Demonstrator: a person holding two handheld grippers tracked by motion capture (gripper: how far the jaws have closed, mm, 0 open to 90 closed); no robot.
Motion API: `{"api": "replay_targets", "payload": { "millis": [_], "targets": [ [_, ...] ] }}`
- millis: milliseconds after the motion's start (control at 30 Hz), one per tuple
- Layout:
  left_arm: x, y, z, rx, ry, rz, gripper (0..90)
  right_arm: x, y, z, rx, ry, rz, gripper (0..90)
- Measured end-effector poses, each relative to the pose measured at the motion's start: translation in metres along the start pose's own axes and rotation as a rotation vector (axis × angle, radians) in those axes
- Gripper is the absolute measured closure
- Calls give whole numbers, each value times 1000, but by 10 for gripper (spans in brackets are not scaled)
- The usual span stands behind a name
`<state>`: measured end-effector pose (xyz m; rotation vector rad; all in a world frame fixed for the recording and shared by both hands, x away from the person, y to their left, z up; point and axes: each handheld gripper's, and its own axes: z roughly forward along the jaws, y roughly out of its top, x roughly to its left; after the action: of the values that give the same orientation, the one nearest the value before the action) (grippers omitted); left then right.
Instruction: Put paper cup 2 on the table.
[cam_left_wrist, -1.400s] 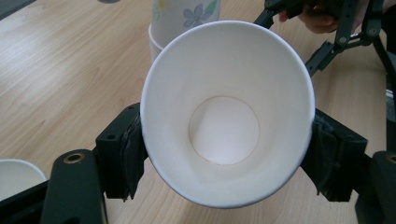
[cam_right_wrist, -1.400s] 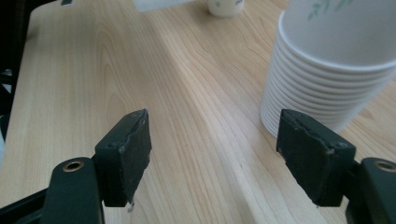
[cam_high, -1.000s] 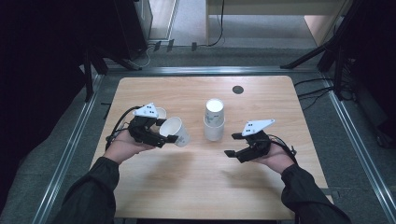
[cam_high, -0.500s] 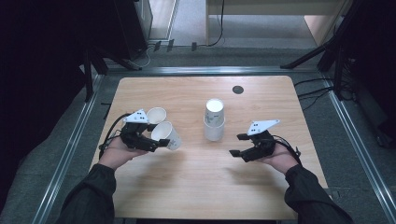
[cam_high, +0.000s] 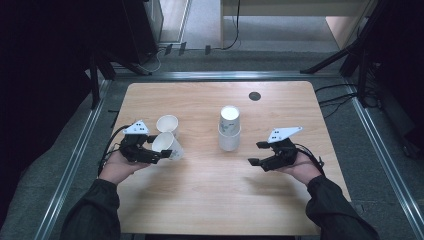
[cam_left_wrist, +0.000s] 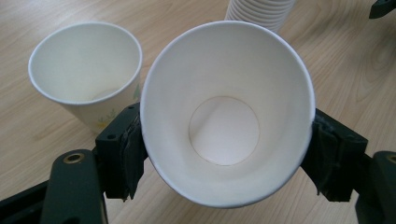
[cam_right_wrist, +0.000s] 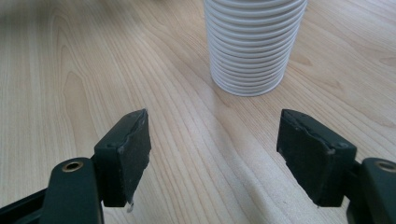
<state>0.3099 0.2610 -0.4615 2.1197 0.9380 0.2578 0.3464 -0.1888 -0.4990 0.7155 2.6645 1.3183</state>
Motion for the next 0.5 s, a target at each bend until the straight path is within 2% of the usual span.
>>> {"api": "replay_targets", "payload": {
  "millis": [333, 500],
  "targets": [
    [7, -8, -4, 47, 38, -5, 244, -1, -1, 0, 6, -7, 7, 262],
    [9, -9, -2, 69, 66, 5, 244, -1, -2, 0, 9, -5, 14, 262]
  ]
}}
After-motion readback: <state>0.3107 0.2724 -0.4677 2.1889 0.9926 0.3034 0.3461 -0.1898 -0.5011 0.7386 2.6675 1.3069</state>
